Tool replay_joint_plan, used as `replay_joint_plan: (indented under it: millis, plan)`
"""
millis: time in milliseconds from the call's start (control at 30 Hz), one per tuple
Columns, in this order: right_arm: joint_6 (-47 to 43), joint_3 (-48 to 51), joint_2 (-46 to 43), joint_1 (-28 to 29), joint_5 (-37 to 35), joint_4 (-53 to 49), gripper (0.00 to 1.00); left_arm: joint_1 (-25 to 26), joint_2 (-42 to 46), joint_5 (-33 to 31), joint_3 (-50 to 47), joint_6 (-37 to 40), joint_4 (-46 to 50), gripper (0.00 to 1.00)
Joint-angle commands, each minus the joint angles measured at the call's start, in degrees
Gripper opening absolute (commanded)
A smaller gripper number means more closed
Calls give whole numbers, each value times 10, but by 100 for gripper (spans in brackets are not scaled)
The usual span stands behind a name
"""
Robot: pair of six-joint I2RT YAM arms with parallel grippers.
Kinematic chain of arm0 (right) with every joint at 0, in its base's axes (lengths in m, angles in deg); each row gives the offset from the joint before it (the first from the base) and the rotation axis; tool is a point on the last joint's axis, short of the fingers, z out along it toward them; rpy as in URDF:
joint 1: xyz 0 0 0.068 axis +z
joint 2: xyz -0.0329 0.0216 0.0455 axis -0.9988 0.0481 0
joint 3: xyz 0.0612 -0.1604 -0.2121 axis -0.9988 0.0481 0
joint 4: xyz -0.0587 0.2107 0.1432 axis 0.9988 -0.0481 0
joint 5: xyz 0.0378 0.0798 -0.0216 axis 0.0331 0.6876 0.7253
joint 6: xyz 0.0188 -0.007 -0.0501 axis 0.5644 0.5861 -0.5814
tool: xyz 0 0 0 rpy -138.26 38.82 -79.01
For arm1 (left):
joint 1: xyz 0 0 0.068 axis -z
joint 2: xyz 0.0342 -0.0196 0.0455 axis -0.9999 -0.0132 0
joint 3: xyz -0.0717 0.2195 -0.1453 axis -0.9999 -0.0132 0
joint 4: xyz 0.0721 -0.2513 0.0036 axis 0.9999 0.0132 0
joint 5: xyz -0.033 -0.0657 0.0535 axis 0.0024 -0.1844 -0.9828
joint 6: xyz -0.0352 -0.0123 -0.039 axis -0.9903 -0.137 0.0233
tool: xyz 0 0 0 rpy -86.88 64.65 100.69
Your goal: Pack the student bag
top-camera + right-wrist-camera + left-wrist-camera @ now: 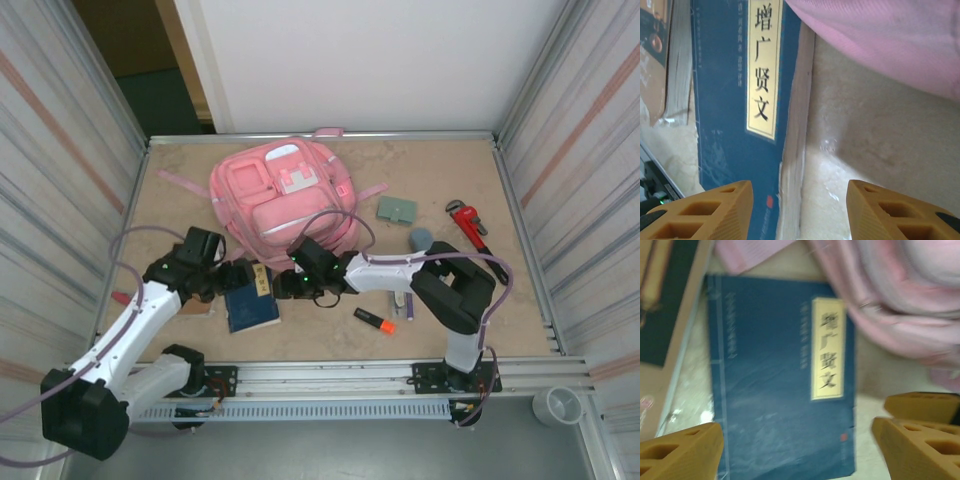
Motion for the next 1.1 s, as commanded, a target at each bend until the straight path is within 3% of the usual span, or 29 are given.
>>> replay_joint_plan:
  millis: [0, 133, 400, 733, 1067]
  plan:
    - [28, -39, 27, 1, 19, -18, 51, -25, 23, -22, -23, -52, 27, 81]
    - [28, -53, 48, -4, 34, -27, 50, -74, 20, 40, -78, -59, -12, 76]
    - [28, -89, 88, -8, 59, -28, 46, -74, -9, 86, -139, -66, -86, 61]
    - [39, -109, 122, -8, 89, -13, 45, -74, -48, 105, -187, -67, -160, 59]
    - [23, -111, 113, 7, 115, 40, 38, -71, -8, 130, -203, -76, -165, 56]
